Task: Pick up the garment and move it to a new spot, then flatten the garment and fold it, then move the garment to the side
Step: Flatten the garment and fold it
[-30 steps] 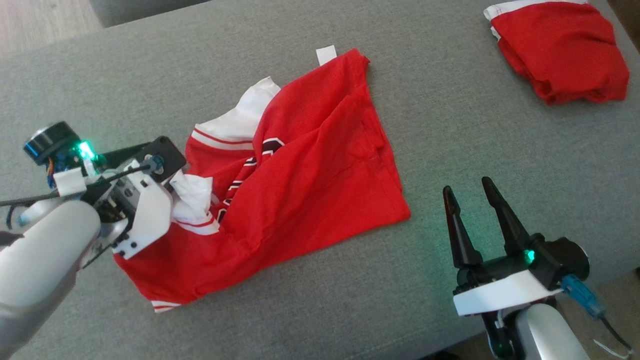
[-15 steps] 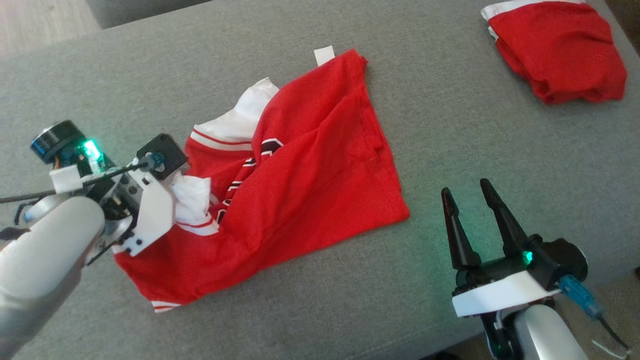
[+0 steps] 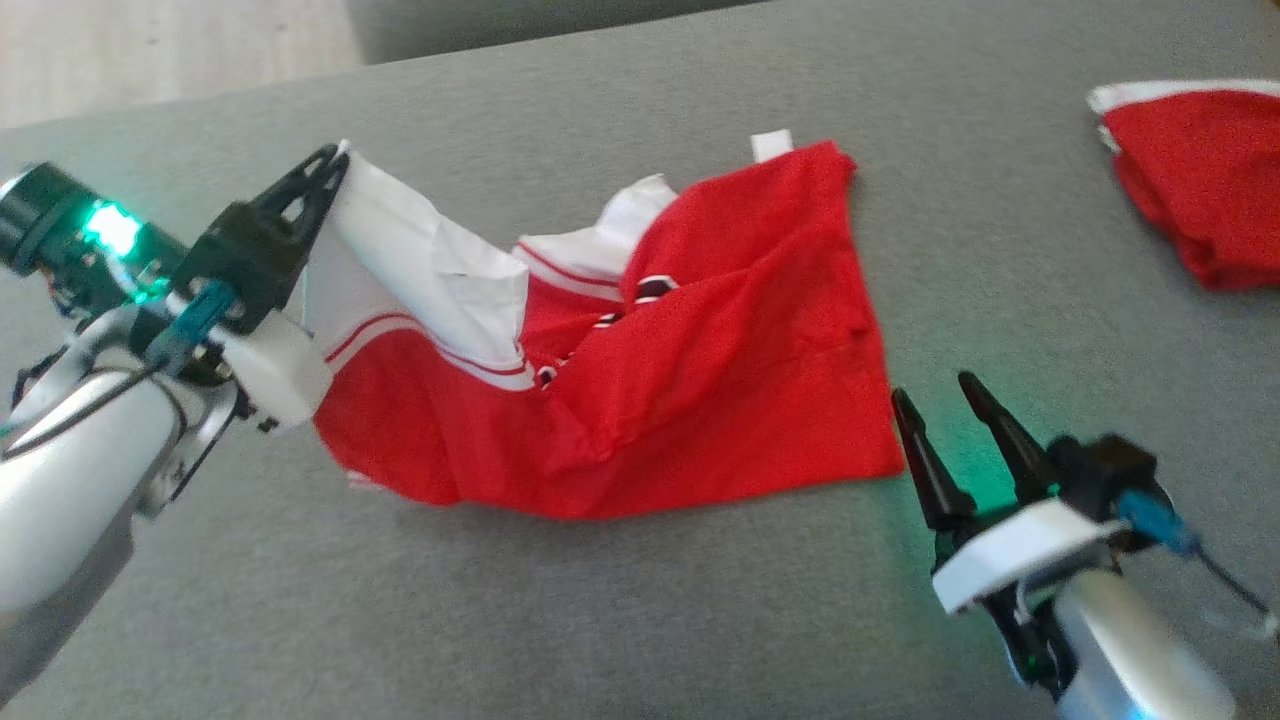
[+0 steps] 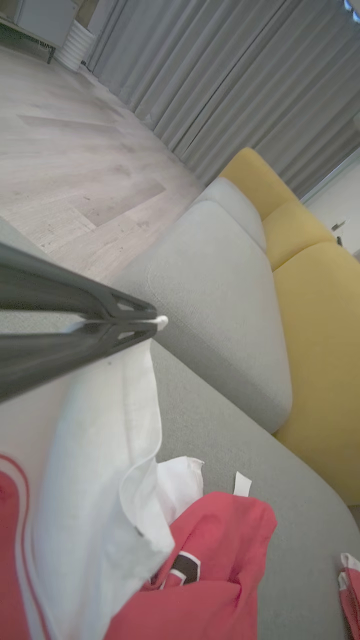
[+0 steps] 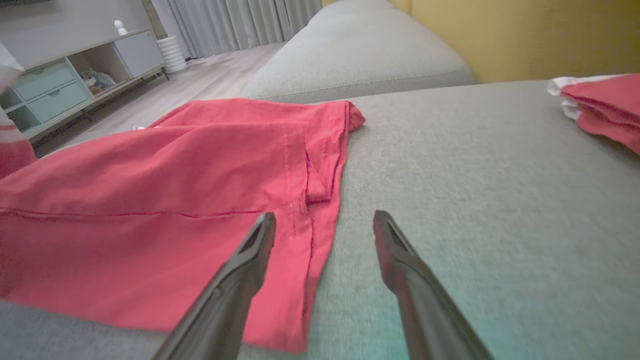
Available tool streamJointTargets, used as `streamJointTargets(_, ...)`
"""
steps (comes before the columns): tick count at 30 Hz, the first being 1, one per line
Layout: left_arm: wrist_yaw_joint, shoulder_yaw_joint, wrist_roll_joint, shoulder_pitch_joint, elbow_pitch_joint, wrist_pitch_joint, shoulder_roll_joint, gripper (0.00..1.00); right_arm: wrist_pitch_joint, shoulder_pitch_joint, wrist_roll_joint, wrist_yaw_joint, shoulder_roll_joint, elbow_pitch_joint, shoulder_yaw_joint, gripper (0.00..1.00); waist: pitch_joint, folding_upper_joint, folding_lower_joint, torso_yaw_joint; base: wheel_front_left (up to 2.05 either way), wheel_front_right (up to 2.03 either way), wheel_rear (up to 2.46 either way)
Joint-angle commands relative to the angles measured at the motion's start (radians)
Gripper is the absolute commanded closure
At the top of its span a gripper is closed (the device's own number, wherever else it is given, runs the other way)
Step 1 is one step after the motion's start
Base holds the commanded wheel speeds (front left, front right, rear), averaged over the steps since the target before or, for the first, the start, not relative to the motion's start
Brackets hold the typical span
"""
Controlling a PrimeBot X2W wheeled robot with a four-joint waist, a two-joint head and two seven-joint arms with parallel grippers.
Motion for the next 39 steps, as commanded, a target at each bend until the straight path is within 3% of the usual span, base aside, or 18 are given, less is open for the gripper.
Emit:
streamJointTargets(1, 0.021, 0.065, -0.005, -0.011, -0.04, -0.023, 0.057, 1.0, 0.012, -0.054, 0.046, 0.007, -0.027, 0.014, 0.051, 0.0, -0.018, 0.0, 0.0001, 0.046, 0.0, 0.0, 0.0)
streamJointTargets(6, 0.071, 0.083, -0.011, 0.04, -0.1, -0.058, 0.083, 1.0, 0.089, -0.16, 0.19, 0.007, -0.082, 0.107, 0.181, 0.0, -0.014, 0.0, 0.0001, 0.088, 0.0, 0.0, 0.0)
streamJointTargets(13, 0.09, 0.082, -0.007, 0.054, -0.134, -0.065, 0.091, 1.0, 0.118, -0.266, 0.306, 0.007, -0.12, 0.204, 0.287, 0.0, 0.007, 0.0, 0.0001, 0.111, 0.0, 0.0, 0.0)
streamJointTargets(15, 0.092, 0.08, -0.008, 0.054, -0.137, -0.062, 0.091, 1.0, 0.112, -0.286, 0.323, 0.007, -0.119, 0.231, 0.309, 0.06, 0.011, 0.0, 0.0001, 0.113, 0.0, 0.0, 0.0)
streamJointTargets(16, 0.092, 0.08, -0.007, 0.054, -0.138, -0.062, 0.091, 1.0, 0.11, -0.294, 0.331, 0.007, -0.119, 0.241, 0.324, 0.18, 0.013, 0.0, 0.0001, 0.114, 0.0, 0.0, 0.0)
streamJointTargets(17, 0.092, 0.08, -0.007, 0.054, -0.138, -0.062, 0.091, 1.0, 0.11, -0.294, 0.331, 0.007, -0.119, 0.241, 0.324, 0.18, 0.013, 0.0, 0.0001, 0.114, 0.0, 0.0, 0.0)
streamJointTargets(20, 0.092, 0.077, -0.008, 0.055, -0.136, -0.063, 0.092, 1.0, 0.1, -0.313, 0.359, 0.007, -0.118, 0.266, 0.361, 0.63, 0.015, 0.0, 0.0001, 0.115, 0.0, 0.0, 0.0)
streamJointTargets(21, 0.092, 0.077, -0.009, 0.055, -0.134, -0.064, 0.092, 1.0, 0.097, -0.319, 0.368, 0.007, -0.117, 0.274, 0.373, 0.73, 0.015, 0.0, 0.0001, 0.114, 0.0, 0.0, 0.0)
streamJointTargets(22, 0.092, 0.076, -0.01, 0.056, -0.132, -0.064, 0.093, 1.0, 0.092, -0.324, 0.376, 0.007, -0.117, 0.28, 0.385, 0.96, 0.014, 0.0, 0.0001, 0.113, 0.0, 0.0, 0.0)
streamJointTargets(23, 0.092, 0.076, -0.011, 0.056, -0.13, -0.065, 0.093, 1.0, 0.087, -0.328, 0.383, 0.007, -0.118, 0.285, 0.395, 1.0, 0.012, 0.0, 0.0001, 0.112, 0.0, 0.0, 0.0)
streamJointTargets(27, 0.103, 0.082, -0.015, 0.063, -0.126, -0.088, 0.094, 1.0, 0.044, -0.347, 0.413, 0.007, -0.141, 0.285, 0.439, 1.0, -0.005, 0.0, 0.0001, 0.105, 0.0, 0.0, 0.0)
streamJointTargets(31, 0.124, 0.1, -0.014, 0.068, -0.131, -0.131, 0.1, 1.0, 0.013, -0.354, 0.465, 0.007, -0.189, 0.226, 0.419, 1.0, -0.036, 0.0, 0.0001, 0.097, 0.0, 0.0, 0.0)
streamJointTargets(39, 0.152, 0.19, -0.049, 0.046, -0.172, -0.263, 0.127, 1.0, -0.002, -0.347, 0.541, 0.007, -0.442, -0.024, 0.269, 1.0, -0.12, 0.0, 0.0001, 0.077, 0.0, 0.0, 0.0)
